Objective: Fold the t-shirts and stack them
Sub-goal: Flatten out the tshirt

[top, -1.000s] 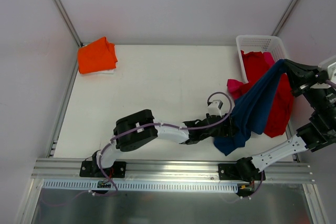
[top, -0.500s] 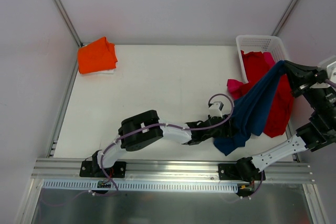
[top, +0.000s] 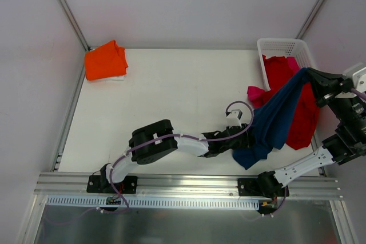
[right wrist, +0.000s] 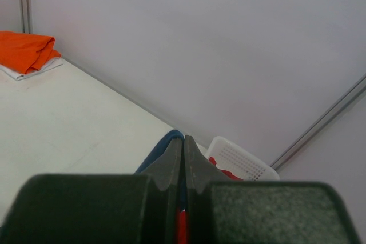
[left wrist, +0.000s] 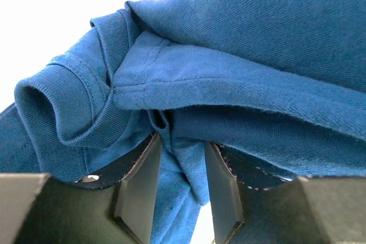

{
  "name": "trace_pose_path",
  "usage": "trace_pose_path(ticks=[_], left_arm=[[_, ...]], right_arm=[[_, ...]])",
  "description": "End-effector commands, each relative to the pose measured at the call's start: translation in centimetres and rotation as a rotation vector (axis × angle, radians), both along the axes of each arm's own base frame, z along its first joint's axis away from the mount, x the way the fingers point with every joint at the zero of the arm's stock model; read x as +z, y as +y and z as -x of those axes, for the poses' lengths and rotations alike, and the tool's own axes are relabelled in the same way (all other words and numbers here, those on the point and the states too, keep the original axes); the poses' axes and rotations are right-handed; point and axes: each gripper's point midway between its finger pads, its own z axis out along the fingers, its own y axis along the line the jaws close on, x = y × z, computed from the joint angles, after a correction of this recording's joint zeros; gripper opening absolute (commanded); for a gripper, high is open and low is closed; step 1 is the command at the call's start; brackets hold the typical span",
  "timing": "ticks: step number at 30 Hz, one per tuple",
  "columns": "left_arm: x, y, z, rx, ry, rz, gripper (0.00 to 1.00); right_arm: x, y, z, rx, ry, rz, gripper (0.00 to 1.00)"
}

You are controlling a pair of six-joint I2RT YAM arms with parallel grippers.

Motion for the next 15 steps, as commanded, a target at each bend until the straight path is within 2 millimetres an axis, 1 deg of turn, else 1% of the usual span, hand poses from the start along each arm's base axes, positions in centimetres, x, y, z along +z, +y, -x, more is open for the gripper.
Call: trace_pose_path(ticks=[1, 2, 3, 5, 6, 7, 8, 9, 11, 12, 13, 14, 15], left_arm=[[1.7, -0.2, -1.4, 0.043, -0.018, 0.055, 0.36], [1.7, 0.0, -1.5, 0.052, -0.016, 0.058, 0.35], [1.2, 0.5, -1.7, 0.07, -0.015, 0.045, 0.35], [1.5, 1.0, -1.8, 0.096, -0.008, 0.058, 0.36], [0.9, 1.7, -2.0, 0.117, -0.006, 0.047, 0.36], [1.1, 1.9, -2.0, 0.134, 0.006, 0.062, 0.37], [1.2, 2.1, -2.1, 0.145, 0.01, 0.073, 0.4], [0.6, 2.8, -2.2, 0.166, 0.014, 0.065, 0.41], [1.1, 3.3, -2.3, 0.197, 0.026, 0.101, 0.42], [0.5, 4.0, -2.3, 0.208, 0.027, 0.11, 0.43], [1.0, 4.4, -2.6, 0.231, 0.021, 0.131, 0.45], [0.6, 5.0, -2.6, 0.24, 0.023, 0.126, 0.48], [0.9, 5.0, -2.7, 0.243, 0.021, 0.143, 0.48]], right_arm=[[-0.1, -0.5, -0.3, 0.009, 0.03, -0.058, 0.0], [-0.1, -0.6, -0.3, 0.008, 0.034, -0.058, 0.01], [-0.1, -0.6, -0.3, 0.009, 0.032, -0.059, 0.01], [0.0, -0.4, -0.3, 0.009, 0.031, -0.056, 0.01], [-0.1, -0.4, -0.3, 0.009, 0.032, -0.057, 0.0], [-0.1, -0.4, -0.2, 0.008, 0.033, -0.057, 0.01], [-0.1, -0.4, -0.2, 0.008, 0.033, -0.057, 0.0], [-0.1, -0.4, -0.2, 0.008, 0.033, -0.055, 0.0], [-0.2, -0.4, -0.2, 0.008, 0.034, -0.055, 0.01], [-0.2, -0.4, -0.2, 0.008, 0.035, -0.058, 0.01], [-0.2, -0.4, -0.2, 0.009, 0.036, -0.057, 0.01], [-0.3, -0.5, -0.3, 0.007, 0.04, -0.057, 0.0], [-0.3, -0.5, -0.3, 0.007, 0.04, -0.057, 0.01]])
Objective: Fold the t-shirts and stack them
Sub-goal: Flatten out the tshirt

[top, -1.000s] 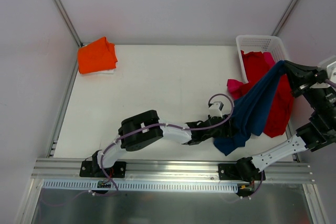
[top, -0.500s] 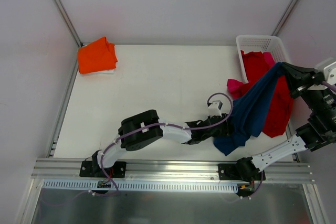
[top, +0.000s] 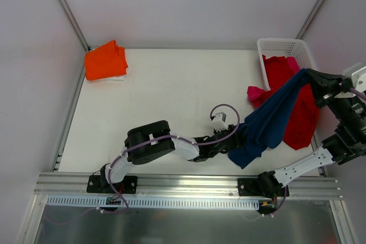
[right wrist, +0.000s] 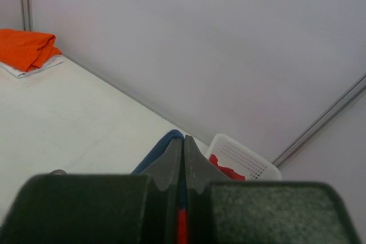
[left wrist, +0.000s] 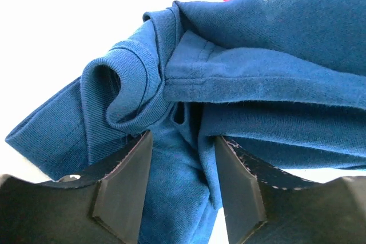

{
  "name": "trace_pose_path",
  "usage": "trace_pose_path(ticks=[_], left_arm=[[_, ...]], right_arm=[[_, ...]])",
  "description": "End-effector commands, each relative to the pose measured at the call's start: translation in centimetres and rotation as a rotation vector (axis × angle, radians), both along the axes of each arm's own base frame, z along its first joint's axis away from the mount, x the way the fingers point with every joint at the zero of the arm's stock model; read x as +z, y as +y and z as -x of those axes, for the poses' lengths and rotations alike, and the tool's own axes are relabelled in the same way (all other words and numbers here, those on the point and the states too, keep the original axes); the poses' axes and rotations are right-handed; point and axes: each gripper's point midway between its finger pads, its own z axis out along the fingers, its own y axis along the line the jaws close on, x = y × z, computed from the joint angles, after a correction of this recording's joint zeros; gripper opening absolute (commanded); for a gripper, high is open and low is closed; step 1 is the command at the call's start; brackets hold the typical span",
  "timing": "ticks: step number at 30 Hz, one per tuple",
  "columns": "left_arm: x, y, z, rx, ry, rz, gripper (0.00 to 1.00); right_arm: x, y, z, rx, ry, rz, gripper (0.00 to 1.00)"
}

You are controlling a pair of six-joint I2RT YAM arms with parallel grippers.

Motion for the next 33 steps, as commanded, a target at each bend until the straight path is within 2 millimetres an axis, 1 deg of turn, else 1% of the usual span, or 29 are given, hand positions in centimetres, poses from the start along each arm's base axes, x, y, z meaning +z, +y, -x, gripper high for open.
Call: trace_pose_path(ticks=[1, 5, 6, 8, 10, 12, 13, 14, 16, 18, 20, 21, 23, 24, 25, 26, 27, 28, 29, 30, 31, 32, 33], left_arm=[[2.9, 1.0, -1.7, 0.085, -0.024, 0.093, 0.49], [3.2, 0.7, -1.6, 0.069, -0.025, 0.131, 0.51], [3.7, 0.6, -1.7, 0.069, -0.032, 0.148, 0.51], [3.9, 0.7, -1.9, 0.069, -0.04, 0.143, 0.48], [3.7, 0.9, -2.3, 0.071, -0.036, 0.118, 0.42], [4.0, 0.6, -2.7, 0.065, -0.033, 0.118, 0.37], [3.7, 0.7, -2.8, 0.063, -0.027, 0.105, 0.28], [3.9, 0.3, -2.9, 0.056, -0.022, 0.107, 0.22], [3.4, 0.3, -3.1, 0.056, -0.01, 0.076, 0.11], [3.6, -0.1, -3.3, 0.052, -0.008, 0.076, 0.06], [3.5, 0.0, -3.5, 0.051, -0.01, 0.063, 0.0], [3.7, 0.0, -3.5, 0.043, -0.018, 0.057, 0.0], [3.6, 1.0, -4.0, 0.044, -0.019, 0.017, 0.0], [5.8, 1.4, -4.1, 0.021, -0.066, 0.009, 0.0], [6.8, 1.8, -4.2, 0.004, -0.097, -0.013, 0.0], [8.2, 3.1, -4.4, -0.034, -0.143, -0.107, 0.0], [9.2, 3.7, -4.5, -0.06, -0.164, -0.158, 0.0], [11.7, 3.6, -4.5, -0.1, -0.199, -0.18, 0.0], [14.6, 5.2, -4.8, -0.127, -0.268, -0.234, 0.0], [15.0, 7.2, -4.4, -0.14, -0.283, -0.322, 0.0], [16.5, 8.9, -4.6, -0.127, -0.331, -0.367, 0.0], [21.0, 11.2, -4.3, -0.124, -0.428, -0.374, 0.0], [21.6, 13.5, -3.9, -0.131, -0.442, -0.446, 0.0]], right_arm=[[0.0, -0.4, -0.2, 0.01, 0.026, -0.056, 0.01], [0.0, -0.3, -0.2, 0.012, 0.026, -0.059, 0.01], [0.0, -0.3, -0.2, 0.012, 0.026, -0.057, 0.01], [0.0, -0.3, -0.2, 0.011, 0.029, -0.059, 0.0], [-0.1, -0.2, -0.1, 0.01, 0.028, -0.051, 0.0], [-0.2, -0.1, -0.1, 0.011, 0.028, -0.053, 0.01], [-0.2, -0.2, -0.1, 0.013, 0.029, -0.056, 0.01], [-0.2, -0.1, -0.1, 0.014, 0.029, -0.054, 0.0], [-0.4, -0.2, -0.2, 0.011, 0.034, -0.055, 0.01], [-0.6, -0.3, -0.2, 0.009, 0.039, -0.051, 0.01], [-0.8, -0.2, -0.2, 0.009, 0.041, -0.048, 0.01], [-0.9, -0.3, -0.2, 0.007, 0.044, -0.047, 0.01], [-1.2, -0.4, -0.2, 0.005, 0.054, -0.048, 0.01], [-1.4, -0.3, -0.2, -0.001, 0.061, -0.038, 0.0], [-1.5, -0.2, -0.1, -0.003, 0.062, -0.03, 0.0], [-1.7, -0.1, 0.0, -0.006, 0.067, -0.025, 0.01], [-1.8, -0.1, 0.0, -0.01, 0.07, -0.021, 0.01], [-1.9, 0.0, 0.1, -0.012, 0.08, -0.022, 0.01], [-1.9, 0.4, 0.3, -0.016, 0.077, -0.003, 0.0], [-2.1, 0.7, 0.5, -0.019, 0.081, 0.013, 0.01], [-2.2, 1.2, 0.7, -0.02, 0.081, 0.026, 0.01], [-2.1, 1.9, 1.1, -0.023, 0.078, 0.045, 0.01], [-2.2, 2.2, 1.2, -0.025, 0.077, 0.058, 0.01]])
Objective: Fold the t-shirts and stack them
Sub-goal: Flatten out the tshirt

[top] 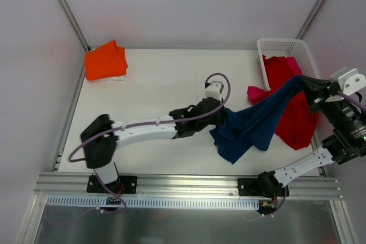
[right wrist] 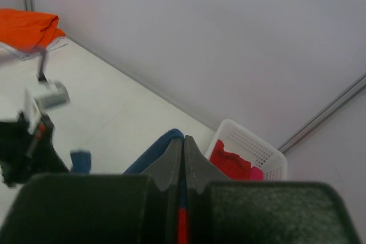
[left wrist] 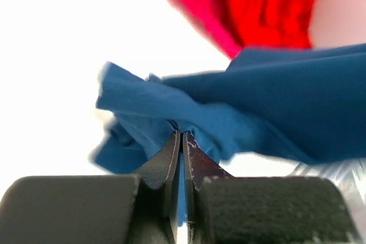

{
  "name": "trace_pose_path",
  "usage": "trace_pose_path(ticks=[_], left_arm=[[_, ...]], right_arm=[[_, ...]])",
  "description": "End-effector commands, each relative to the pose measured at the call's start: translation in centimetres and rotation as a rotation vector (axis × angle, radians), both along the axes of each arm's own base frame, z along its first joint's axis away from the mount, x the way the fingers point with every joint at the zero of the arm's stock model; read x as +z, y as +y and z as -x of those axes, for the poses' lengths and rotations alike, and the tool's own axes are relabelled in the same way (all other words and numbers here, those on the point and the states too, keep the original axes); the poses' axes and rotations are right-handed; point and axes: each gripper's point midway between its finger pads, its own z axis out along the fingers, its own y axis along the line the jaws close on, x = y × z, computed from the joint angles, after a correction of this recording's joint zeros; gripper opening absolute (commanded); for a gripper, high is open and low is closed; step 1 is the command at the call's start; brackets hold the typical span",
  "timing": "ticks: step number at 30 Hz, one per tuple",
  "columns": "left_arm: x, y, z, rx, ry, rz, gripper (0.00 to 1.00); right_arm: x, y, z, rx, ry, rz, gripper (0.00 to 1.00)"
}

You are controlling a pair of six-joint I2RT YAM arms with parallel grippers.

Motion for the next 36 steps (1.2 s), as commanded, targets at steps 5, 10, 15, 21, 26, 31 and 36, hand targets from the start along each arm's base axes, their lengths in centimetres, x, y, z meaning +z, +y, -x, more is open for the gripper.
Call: trace_pose_path(ticks=[5, 10, 15, 21, 26, 31, 36], left_arm=[[22.2, 16.7, 2.4, -0.008, -0.441, -0.143, 0.0], [26.8, 24.8, 4.9, 0.034, -0.502, -0.15, 0.0], [28.7, 30.2, 10.2, -0.1, -0.507, -0.021, 0.0], [29.3, 34.3, 15.7, -0.281, -0.563, 0.108, 0.0], [28.9, 36.4, 13.8, -0.134, -0.579, 0.071, 0.0], [26.0, 33.9, 11.8, -0.119, -0.543, -0.04, 0.0], [30.2, 30.6, 17.7, -0.487, -0.773, 0.199, 0.0]], right_arm=[[-1.0, 3.2, 1.6, -0.008, 0.039, 0.004, 0.01], [-5.1, 5.0, 2.5, 0.008, 0.099, -0.11, 0.01], [-9.3, 6.7, 3.5, -0.057, 0.167, -0.161, 0.01], [-10.1, 8.6, 4.4, -0.092, 0.033, 0.057, 0.01], [-9.7, 8.6, 4.4, -0.147, 0.034, -0.002, 0.01], [-11.7, 8.2, 4.2, -0.185, 0.059, -0.12, 0.0], [-7.4, 12.8, 6.3, 0.049, 0.104, 0.015, 0.01]])
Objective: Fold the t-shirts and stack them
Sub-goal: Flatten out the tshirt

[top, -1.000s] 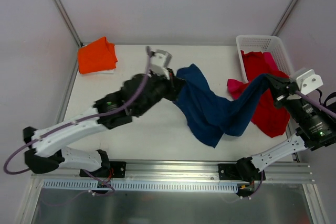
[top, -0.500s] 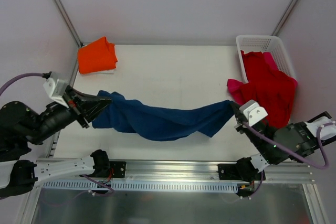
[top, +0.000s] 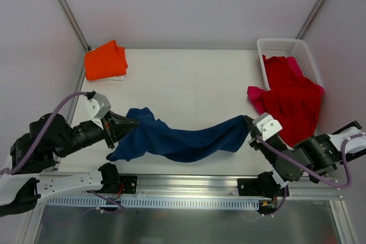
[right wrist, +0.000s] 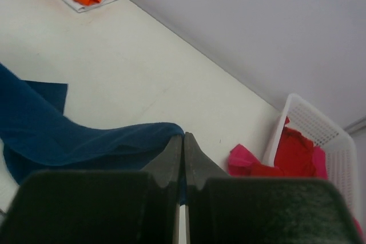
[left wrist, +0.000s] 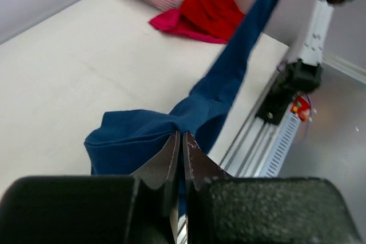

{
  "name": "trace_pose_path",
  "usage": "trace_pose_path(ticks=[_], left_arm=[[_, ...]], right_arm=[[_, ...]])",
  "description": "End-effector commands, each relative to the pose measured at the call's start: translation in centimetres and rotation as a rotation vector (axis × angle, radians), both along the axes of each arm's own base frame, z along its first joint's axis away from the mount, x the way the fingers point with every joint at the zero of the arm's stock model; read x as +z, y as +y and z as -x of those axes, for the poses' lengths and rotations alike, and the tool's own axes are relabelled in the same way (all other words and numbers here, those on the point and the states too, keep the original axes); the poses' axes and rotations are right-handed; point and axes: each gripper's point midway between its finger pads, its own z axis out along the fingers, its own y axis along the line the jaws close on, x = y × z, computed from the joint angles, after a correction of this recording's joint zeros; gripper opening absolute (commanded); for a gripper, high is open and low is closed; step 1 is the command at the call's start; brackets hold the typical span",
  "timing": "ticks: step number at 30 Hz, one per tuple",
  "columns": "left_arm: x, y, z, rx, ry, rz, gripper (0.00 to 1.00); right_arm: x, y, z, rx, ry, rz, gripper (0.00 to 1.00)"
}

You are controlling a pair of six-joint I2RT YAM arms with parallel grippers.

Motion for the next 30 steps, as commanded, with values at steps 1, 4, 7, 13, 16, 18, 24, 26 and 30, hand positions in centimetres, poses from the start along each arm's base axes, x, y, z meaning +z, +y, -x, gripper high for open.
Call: trace_pose_path(ticks=[1, 4, 7, 13, 16, 18, 24, 26, 30], left_arm=[[8.4, -0.4, 4.6, -0.274, -0.27, 0.245, 0.0], [13.0, 0.7, 7.8, -0.416, -0.381, 0.331, 0.0], [15.3, 1.1, 9.4, -0.49, -0.446, 0.358, 0.0], [16.1, 0.4, 10.0, -0.547, -0.501, 0.345, 0.0], [16.7, 0.3, 10.1, -0.553, -0.513, 0.356, 0.0], [16.9, 0.1, 9.6, -0.524, -0.499, 0.356, 0.0], [15.4, 0.0, 8.3, -0.465, -0.509, 0.333, 0.0], [15.1, -0.4, 7.9, -0.454, -0.516, 0.33, 0.0], [13.6, -2.6, 5.6, -0.392, -0.467, 0.273, 0.0]], right_arm=[[6.3, 1.9, 0.9, 0.081, 0.008, -0.022, 0.01], [10.8, 4.9, 4.3, 0.393, 0.115, -0.052, 0.01], [15.1, 6.3, 8.7, 0.753, 0.118, -0.087, 0.01], [20.1, 4.6, 19.6, 1.506, -0.225, -0.067, 0.01], [22.9, 5.1, 20.4, 1.539, -0.322, -0.099, 0.0], [26.7, 6.8, 17.8, 1.344, -0.253, -0.196, 0.01], [30.2, 5.1, 1.2, 0.15, -0.328, -0.005, 0.0], [26.8, 4.2, -2.9, -0.169, -0.304, 0.224, 0.0], [18.9, -1.8, -9.6, -0.73, -0.13, 0.484, 0.0]])
